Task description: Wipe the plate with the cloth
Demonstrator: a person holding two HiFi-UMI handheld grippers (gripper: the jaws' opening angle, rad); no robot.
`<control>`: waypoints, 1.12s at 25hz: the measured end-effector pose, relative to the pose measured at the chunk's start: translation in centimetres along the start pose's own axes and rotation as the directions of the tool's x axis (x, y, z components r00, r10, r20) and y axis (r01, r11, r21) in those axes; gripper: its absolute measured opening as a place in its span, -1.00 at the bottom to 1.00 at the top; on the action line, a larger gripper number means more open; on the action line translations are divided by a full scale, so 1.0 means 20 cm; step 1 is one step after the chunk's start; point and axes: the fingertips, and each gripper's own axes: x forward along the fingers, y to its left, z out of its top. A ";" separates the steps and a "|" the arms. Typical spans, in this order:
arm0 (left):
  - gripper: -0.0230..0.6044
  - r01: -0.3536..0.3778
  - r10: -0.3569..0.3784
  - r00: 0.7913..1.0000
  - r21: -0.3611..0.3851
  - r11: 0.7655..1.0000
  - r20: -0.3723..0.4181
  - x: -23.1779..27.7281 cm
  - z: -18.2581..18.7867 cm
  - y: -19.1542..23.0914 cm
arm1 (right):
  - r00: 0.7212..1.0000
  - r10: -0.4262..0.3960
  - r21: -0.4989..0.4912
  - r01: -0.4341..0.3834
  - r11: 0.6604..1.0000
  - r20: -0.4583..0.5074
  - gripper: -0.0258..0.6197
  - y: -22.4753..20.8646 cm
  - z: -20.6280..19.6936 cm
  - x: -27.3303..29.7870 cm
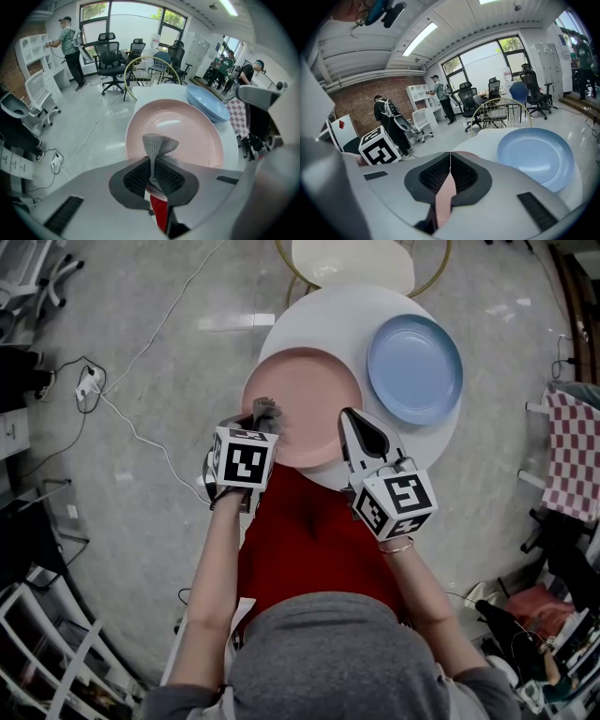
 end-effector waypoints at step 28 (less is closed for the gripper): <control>-0.81 0.000 -0.022 0.867 0.045 0.999 0.498 -0.63 0.50 -0.08 | 0.954 -0.088 -0.021 0.098 0.995 0.288 -0.83 0.02 0.37 -0.33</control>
